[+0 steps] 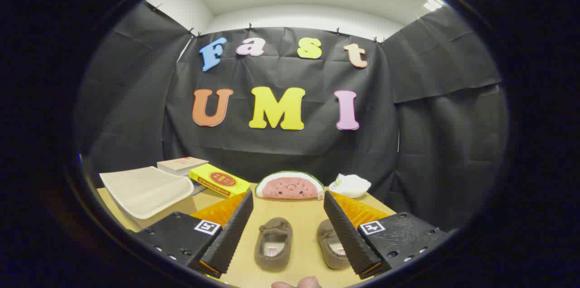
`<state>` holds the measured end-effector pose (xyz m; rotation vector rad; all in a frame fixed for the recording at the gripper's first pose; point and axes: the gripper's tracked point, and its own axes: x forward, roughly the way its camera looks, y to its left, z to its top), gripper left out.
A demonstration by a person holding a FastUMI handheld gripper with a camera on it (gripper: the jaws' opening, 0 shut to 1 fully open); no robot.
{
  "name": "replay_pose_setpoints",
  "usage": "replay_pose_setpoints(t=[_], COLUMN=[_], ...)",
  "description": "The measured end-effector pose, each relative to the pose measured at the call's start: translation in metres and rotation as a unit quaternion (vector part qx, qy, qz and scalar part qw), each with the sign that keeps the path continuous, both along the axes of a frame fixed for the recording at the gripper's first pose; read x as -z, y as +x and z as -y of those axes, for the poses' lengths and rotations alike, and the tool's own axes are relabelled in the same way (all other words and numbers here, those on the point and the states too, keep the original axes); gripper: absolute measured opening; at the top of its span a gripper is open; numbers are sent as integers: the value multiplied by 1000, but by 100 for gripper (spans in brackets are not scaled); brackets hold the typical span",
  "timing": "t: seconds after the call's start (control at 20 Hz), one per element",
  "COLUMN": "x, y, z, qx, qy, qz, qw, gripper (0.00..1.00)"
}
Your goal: Open the storage box then place both shoes into the box .Put the left shoe in first, then the right shoe, with the right side of both shoes facing outward in a uniform manner.
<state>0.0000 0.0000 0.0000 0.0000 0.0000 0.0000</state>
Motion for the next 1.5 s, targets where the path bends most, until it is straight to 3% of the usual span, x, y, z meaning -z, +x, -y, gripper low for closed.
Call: replay_pose_setpoints(t=[1.1, 1.3, 1.5], x=[-2, 1, 9], y=[-7, -3, 4], z=[-26, -40, -74], qx=[-13, -23, -60], qy=[7, 17, 26], qz=[0, -8, -25], qw=[1000, 1000, 998], gripper=[95, 95, 95])
